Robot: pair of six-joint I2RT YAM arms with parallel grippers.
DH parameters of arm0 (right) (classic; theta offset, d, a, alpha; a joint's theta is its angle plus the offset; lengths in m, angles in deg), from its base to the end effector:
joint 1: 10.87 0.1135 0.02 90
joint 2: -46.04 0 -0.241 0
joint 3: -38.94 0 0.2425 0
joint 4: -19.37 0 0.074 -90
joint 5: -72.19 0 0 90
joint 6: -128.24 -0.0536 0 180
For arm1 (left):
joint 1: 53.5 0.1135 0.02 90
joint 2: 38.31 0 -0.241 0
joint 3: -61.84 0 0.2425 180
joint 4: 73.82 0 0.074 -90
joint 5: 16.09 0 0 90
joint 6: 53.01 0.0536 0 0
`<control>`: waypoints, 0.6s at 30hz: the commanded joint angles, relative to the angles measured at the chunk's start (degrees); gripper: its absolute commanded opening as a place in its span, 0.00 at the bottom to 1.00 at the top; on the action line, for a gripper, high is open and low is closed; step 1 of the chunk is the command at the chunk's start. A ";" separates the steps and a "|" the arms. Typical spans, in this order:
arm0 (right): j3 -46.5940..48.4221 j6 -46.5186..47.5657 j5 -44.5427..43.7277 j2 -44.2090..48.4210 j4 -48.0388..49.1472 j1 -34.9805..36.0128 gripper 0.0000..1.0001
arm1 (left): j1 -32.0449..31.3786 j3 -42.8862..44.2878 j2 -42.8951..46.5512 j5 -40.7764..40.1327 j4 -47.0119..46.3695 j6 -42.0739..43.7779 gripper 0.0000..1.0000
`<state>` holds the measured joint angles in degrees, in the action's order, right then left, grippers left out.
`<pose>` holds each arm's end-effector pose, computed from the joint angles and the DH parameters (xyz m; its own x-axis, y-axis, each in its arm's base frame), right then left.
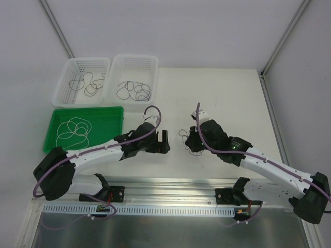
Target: Untangle the cables
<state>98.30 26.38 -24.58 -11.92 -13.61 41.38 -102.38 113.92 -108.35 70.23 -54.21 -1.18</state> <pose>0.1537 0.1882 0.2571 -0.4625 -0.2640 -0.8464 -0.6424 0.7578 0.1147 0.1798 -0.2007 0.1875 -0.7592 -0.0681 -0.6473 0.3169 0.8300 -0.4591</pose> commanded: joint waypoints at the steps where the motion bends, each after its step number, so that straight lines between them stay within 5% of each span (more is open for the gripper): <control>1: 0.23 -0.71 1.40 2.75 1.17 0.83 0.01 | -0.77 2.23 -4.83 -3.97 -12.29 3.71 0.93; 9: 0.05 0.08 1.75 6.01 -0.77 1.45 0.01 | -0.86 1.53 -12.65 3.41 -28.64 15.13 0.90; 18: 0.05 -0.36 3.60 7.59 -0.59 1.71 0.01 | -0.95 -0.14 -21.09 11.24 -48.33 16.82 0.76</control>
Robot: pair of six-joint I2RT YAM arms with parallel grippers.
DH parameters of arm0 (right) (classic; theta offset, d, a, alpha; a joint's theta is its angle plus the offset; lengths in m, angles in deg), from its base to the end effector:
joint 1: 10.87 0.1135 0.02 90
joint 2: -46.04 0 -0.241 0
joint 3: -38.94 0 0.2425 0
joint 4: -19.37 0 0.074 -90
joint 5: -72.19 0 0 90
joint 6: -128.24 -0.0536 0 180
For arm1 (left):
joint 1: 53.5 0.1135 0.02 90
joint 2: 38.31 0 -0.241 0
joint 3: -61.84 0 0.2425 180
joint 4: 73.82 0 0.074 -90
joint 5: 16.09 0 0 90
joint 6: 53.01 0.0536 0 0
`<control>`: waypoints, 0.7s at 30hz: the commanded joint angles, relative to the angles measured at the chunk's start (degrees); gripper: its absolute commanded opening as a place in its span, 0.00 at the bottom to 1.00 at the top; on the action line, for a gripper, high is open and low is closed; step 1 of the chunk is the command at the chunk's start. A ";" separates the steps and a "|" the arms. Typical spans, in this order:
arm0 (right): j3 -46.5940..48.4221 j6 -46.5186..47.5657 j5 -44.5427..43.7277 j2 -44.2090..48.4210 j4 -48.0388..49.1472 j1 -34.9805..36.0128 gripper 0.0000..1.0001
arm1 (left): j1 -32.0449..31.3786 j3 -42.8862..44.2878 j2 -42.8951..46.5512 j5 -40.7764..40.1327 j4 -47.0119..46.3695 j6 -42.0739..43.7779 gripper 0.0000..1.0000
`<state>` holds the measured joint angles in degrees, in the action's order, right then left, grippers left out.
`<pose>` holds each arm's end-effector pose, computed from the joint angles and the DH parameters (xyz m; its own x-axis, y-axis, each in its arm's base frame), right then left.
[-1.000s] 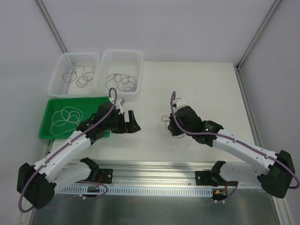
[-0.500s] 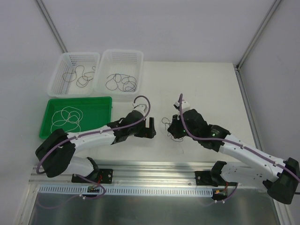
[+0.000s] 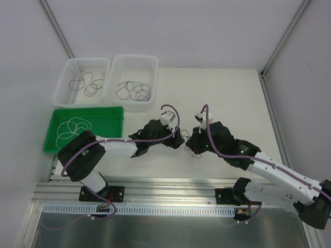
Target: Untangle the cables
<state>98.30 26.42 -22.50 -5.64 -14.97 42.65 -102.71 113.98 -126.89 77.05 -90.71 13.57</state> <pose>0.1372 0.1781 0.2778 -0.4164 -0.2197 -0.8823 -0.6872 0.7114 0.1472 0.2129 -0.2512 0.1677 -0.5145 -0.0113 -0.8574 0.6377 0.6634 -0.3914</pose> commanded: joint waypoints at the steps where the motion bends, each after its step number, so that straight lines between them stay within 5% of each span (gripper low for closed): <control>1: 0.14 -0.49 1.70 1.32 0.85 0.62 0.01 | -0.62 -0.03 -3.35 4.77 -12.89 1.98 0.74; 6: -0.30 -0.75 1.61 2.55 0.67 1.15 0.01 | -0.71 0.76 -7.39 4.25 -17.71 2.15 0.59; 9: -0.83 -1.02 1.26 3.95 0.15 1.33 0.01 | -0.71 -0.73 -8.02 2.67 -21.76 2.33 0.20; 13: -1.09 -0.58 -1.64 4.92 -1.87 1.24 0.01 | -0.80 -3.01 -5.83 1.17 -22.65 2.33 0.00; 21: -1.62 -0.84 -11.73 6.68 -7.67 1.24 0.01 | -0.71 -10.40 3.57 -6.03 -21.69 1.80 0.00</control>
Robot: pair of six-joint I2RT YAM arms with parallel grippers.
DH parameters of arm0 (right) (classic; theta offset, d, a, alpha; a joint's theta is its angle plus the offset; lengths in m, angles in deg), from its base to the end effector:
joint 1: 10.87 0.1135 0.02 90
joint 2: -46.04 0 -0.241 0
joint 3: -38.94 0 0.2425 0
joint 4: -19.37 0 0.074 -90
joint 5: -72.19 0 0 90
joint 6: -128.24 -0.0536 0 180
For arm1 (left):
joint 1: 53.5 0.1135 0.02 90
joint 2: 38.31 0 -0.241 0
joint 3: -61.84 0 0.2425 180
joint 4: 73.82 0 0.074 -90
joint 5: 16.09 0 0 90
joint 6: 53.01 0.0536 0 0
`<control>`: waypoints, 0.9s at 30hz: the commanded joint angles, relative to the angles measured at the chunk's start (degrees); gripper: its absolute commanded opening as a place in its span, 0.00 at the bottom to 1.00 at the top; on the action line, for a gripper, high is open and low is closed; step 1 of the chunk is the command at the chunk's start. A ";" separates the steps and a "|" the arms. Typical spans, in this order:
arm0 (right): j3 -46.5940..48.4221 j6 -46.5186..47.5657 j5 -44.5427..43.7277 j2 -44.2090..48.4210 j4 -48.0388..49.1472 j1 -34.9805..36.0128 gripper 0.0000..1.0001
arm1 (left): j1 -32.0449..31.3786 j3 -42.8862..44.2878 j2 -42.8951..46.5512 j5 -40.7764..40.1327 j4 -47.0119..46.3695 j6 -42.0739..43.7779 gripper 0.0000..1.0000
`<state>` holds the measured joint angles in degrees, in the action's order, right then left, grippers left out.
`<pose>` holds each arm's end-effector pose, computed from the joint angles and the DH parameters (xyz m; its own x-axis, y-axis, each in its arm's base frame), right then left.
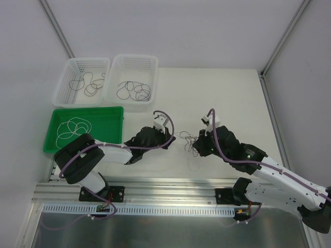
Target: Untangle the cables
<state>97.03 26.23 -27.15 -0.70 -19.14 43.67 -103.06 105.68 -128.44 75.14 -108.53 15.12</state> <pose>0.1263 0.1623 0.2788 -0.4088 -0.2201 -0.8857 -0.6491 0.7523 0.1127 0.2022 -0.2390 0.1536 -0.4094 -0.0938 -0.9075 0.6703 0.6439 -0.3689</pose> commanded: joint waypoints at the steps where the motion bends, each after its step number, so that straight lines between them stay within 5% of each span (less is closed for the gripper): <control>1: -0.26 -0.99 -8.57 1.92 -5.15 0.12 0.01 | -0.36 -2.53 6.18 -5.09 -3.09 0.16 0.00; 9: -0.52 -5.92 -25.01 0.25 -17.64 -5.13 0.01 | -0.36 -3.33 25.59 -18.87 22.82 -3.71 0.00; 17: -2.02 -5.22 -24.76 2.09 -20.37 -16.21 0.01 | -0.10 4.05 48.35 -30.49 48.76 -4.58 0.00; 23: 1.05 -1.80 -24.32 6.22 -22.48 -23.86 0.01 | -0.01 8.62 52.60 -34.19 61.77 -6.08 0.00; 27: 3.24 1.36 -18.10 6.49 -20.99 -25.54 0.03 | -0.01 10.29 51.64 -28.76 62.22 -6.70 0.00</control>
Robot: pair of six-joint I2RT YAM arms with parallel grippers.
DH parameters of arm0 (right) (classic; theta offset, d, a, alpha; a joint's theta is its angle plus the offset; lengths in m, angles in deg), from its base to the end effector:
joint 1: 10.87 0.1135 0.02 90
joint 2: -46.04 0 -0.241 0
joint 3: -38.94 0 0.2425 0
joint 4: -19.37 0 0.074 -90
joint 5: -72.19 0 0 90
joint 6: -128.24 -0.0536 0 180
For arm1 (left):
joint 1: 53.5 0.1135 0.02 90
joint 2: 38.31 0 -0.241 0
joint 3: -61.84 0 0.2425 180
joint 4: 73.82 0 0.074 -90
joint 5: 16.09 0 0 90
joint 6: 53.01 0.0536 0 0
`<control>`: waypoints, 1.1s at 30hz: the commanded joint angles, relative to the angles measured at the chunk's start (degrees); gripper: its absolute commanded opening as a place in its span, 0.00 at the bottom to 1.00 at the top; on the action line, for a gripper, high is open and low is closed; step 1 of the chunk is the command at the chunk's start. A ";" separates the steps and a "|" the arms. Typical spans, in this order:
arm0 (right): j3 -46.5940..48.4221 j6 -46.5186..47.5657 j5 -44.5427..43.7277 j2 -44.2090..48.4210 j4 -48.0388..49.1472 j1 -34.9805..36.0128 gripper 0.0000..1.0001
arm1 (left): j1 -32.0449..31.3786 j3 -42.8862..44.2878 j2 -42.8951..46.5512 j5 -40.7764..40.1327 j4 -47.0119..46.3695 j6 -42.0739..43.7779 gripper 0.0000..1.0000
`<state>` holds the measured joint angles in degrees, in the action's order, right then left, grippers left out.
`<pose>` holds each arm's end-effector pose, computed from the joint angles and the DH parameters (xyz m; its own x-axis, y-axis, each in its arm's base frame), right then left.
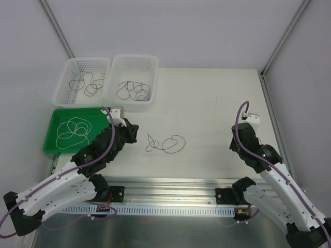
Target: Untangle the cables
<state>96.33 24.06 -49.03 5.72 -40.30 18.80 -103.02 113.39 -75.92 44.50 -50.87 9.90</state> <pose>0.1495 0.0532 0.2595 -0.5927 -0.0966 -0.7996 0.0551 0.9856 -0.1598 0.1392 -0.1226 0.3001 -0.2489 -0.3195 -0.9143 0.2633 0.8862 -0.3813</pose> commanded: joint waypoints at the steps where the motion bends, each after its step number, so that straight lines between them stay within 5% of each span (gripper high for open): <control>1: 4.21 3.45 4.41 -0.63 -0.09 -0.67 0.04 | -0.05 3.45 -2.02 2.59 4.56 -1.39 0.00; 6: 0.97 8.10 21.49 -1.70 8.92 0.21 0.39 | -0.05 5.65 -5.10 10.59 4.47 -1.47 0.00; 18: -3.78 12.50 36.48 -10.65 27.47 13.82 0.67 | -0.14 7.42 -7.22 15.96 4.56 -2.18 0.00; 20: -3.17 10.66 32.54 -13.56 27.06 14.63 0.70 | -0.14 7.06 -6.16 16.23 4.56 -2.44 0.00; 24: -0.36 3.82 8.18 -16.11 15.15 14.63 0.80 | -0.14 5.75 -6.16 15.78 4.56 -2.88 0.00; 27: -0.35 -1.11 -2.05 -14.53 8.63 13.32 0.86 | -0.14 4.43 -8.27 16.48 4.47 -3.84 0.00; 33: -3.78 -2.62 0.45 -10.31 6.58 1.11 0.89 | -0.14 2.85 -17.84 18.77 3.86 -6.65 0.00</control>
<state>93.20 24.02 -44.88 -7.15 -30.44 24.68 -103.02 117.50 -90.01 60.94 -46.65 5.72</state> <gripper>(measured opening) 0.890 0.009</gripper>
